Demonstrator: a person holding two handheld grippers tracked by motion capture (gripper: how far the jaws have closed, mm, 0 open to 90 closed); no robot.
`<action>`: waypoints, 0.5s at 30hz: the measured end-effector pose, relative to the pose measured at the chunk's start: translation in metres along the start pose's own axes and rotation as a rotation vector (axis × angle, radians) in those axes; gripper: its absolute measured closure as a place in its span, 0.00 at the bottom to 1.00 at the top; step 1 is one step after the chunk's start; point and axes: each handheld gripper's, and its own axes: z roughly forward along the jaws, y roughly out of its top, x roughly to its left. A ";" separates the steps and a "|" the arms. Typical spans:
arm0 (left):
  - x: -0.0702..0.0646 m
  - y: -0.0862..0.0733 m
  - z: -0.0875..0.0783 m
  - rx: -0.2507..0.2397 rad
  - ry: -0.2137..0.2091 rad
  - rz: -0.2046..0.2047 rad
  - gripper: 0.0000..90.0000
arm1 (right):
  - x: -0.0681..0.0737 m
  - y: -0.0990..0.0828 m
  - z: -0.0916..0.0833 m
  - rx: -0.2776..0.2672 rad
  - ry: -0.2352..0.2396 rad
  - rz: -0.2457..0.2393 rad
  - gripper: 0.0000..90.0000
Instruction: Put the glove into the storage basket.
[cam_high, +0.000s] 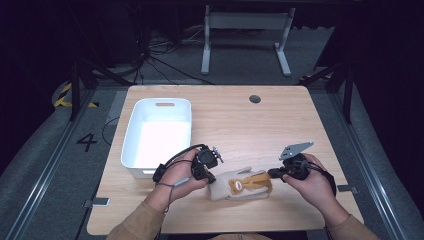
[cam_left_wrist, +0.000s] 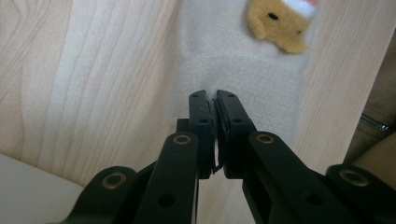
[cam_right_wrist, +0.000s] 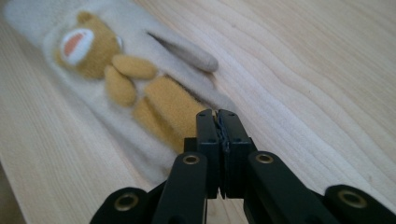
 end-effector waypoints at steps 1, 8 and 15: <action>-0.001 0.000 -0.002 -0.008 0.003 0.006 0.96 | 0.004 0.003 -0.010 -0.018 -0.006 -0.001 0.99; -0.004 0.000 -0.011 -0.036 0.011 0.011 0.96 | 0.016 0.007 -0.033 -0.047 -0.019 -0.006 0.99; 0.003 0.000 0.001 -0.009 0.014 0.000 0.95 | 0.017 0.004 -0.019 -0.010 -0.003 0.002 0.99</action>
